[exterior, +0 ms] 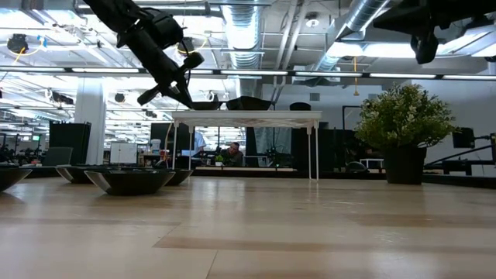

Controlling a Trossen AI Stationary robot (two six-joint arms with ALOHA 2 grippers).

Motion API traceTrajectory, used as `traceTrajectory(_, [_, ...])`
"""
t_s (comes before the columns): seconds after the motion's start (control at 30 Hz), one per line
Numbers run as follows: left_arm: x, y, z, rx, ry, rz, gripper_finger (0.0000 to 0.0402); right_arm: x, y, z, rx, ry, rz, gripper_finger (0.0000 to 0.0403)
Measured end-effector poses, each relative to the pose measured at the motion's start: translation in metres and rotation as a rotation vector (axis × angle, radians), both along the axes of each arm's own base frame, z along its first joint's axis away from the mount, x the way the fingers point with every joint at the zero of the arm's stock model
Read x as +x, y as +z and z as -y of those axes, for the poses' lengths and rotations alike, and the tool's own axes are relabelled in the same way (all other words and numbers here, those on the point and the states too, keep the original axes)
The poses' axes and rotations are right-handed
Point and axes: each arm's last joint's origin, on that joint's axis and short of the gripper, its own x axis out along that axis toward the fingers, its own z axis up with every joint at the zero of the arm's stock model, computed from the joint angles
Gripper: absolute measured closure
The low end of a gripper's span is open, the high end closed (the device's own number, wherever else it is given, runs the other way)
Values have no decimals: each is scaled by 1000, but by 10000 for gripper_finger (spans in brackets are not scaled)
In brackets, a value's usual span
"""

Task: Pick & Place Mini shaped plates
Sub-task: Put the black leaf shaped plate on the shelf

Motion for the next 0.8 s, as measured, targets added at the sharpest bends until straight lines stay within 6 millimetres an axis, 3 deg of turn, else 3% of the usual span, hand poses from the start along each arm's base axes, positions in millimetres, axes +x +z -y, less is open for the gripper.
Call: traceTrajectory(0.8, [4, -7, -2, -5, -6, -12, 378, 0, 1, 0, 19, -2, 13, 396])
